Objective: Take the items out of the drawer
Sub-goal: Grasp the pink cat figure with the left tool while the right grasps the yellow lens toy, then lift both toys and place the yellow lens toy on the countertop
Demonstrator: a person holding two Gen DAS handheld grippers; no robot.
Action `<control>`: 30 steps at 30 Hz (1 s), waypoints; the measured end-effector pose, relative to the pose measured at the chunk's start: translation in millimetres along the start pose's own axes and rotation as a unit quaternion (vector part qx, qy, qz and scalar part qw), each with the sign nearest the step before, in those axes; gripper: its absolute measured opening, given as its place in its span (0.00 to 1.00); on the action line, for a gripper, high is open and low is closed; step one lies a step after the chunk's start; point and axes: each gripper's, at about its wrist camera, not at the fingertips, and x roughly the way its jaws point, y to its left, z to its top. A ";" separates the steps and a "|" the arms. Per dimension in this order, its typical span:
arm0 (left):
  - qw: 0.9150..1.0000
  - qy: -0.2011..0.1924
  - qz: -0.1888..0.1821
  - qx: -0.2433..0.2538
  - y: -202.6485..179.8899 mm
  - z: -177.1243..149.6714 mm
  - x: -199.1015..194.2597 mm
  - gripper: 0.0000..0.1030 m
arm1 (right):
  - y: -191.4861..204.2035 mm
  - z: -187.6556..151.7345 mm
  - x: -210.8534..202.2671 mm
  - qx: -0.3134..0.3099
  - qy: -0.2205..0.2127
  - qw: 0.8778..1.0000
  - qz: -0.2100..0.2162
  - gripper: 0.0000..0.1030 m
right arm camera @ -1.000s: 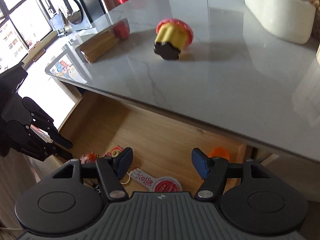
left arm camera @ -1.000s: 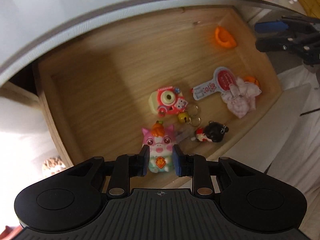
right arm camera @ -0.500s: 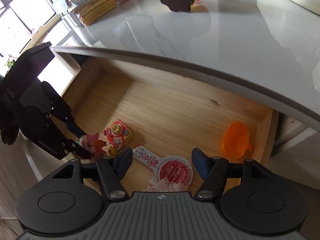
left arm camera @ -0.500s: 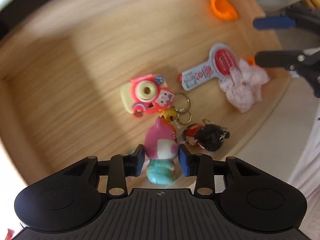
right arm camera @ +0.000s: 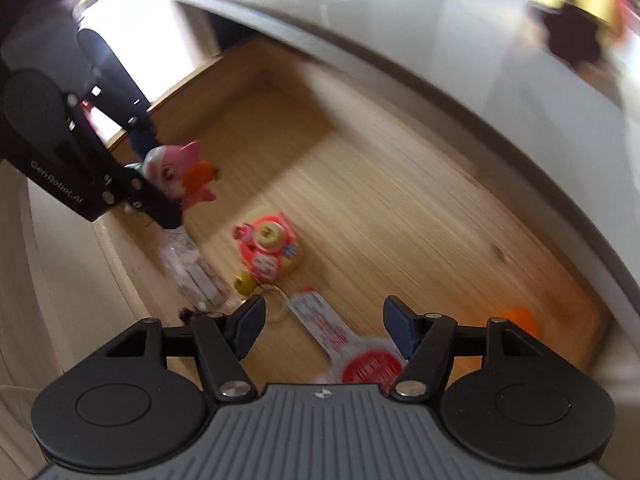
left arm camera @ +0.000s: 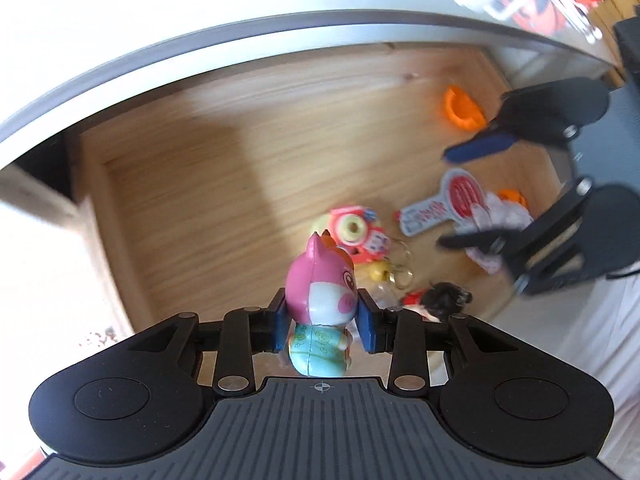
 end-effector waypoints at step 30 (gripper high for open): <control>0.999 -0.035 0.015 0.002 10.1 -13.2 -1.7 0.37 | 47.7 53.7 49.0 -0.070 0.065 0.995 0.006 0.43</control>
